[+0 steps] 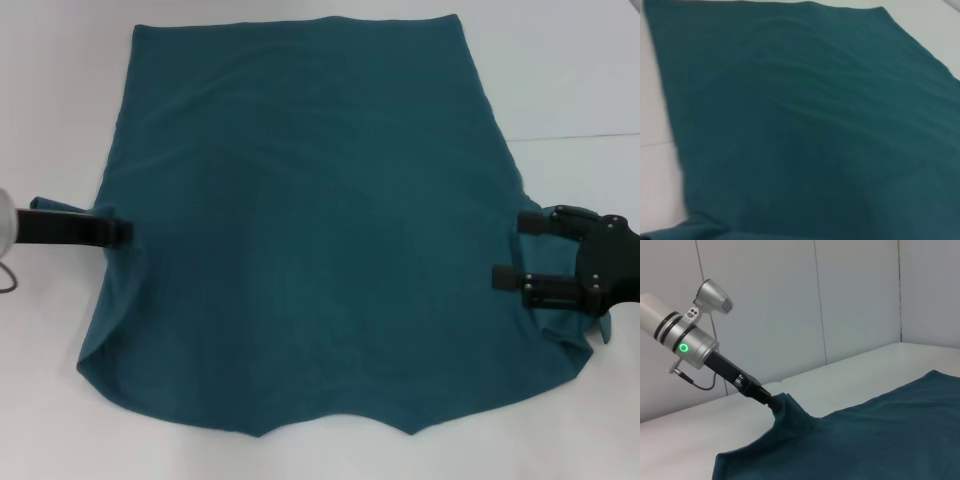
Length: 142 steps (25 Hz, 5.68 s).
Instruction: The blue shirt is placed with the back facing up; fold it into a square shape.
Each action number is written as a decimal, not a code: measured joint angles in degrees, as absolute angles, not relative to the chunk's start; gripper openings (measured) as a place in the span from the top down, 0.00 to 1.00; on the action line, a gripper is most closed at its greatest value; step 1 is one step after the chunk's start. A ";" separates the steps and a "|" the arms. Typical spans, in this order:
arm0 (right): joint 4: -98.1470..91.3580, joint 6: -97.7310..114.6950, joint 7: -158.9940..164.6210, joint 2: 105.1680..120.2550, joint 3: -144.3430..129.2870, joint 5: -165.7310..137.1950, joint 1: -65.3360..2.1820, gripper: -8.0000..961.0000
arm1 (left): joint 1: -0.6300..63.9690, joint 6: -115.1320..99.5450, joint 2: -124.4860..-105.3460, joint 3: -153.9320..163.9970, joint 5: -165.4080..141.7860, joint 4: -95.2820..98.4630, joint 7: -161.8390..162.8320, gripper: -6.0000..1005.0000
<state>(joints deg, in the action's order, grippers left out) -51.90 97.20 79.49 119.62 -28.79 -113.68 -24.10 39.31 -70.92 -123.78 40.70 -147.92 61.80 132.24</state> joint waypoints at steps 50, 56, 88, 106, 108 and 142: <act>-48.61 93.96 77.32 119.53 -28.82 -114.09 -27.30 0.04 | 42.72 -51.80 -118.58 40.74 -153.33 43.47 152.12 0.11; -48.26 93.27 77.27 119.53 -30.44 -114.15 -27.77 0.04 | 42.97 -48.29 -119.15 40.67 -153.13 40.14 152.57 0.11; -47.22 93.04 76.24 119.53 -31.73 -114.26 -27.25 0.04 | 45.70 -43.69 -119.89 41.29 -150.73 35.29 149.92 0.18; -46.83 92.81 76.11 119.53 -31.73 -114.18 -27.24 0.04 | 46.45 -40.80 -120.30 41.31 -150.74 34.28 148.27 0.73; -46.67 92.81 75.92 119.53 -31.73 -114.18 -27.25 0.04 | 46.69 -40.75 -120.34 41.31 -150.66 34.23 148.27 0.84; -46.40 92.34 79.05 119.49 -30.24 -113.81 -26.50 0.04 | 49.23 -49.46 -121.36 42.64 -139.02 36.57 134.37 0.50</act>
<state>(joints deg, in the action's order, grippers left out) -46.40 92.34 79.05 119.49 -30.24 -113.81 -26.50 49.23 -49.46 -121.36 42.64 -139.02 36.57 134.37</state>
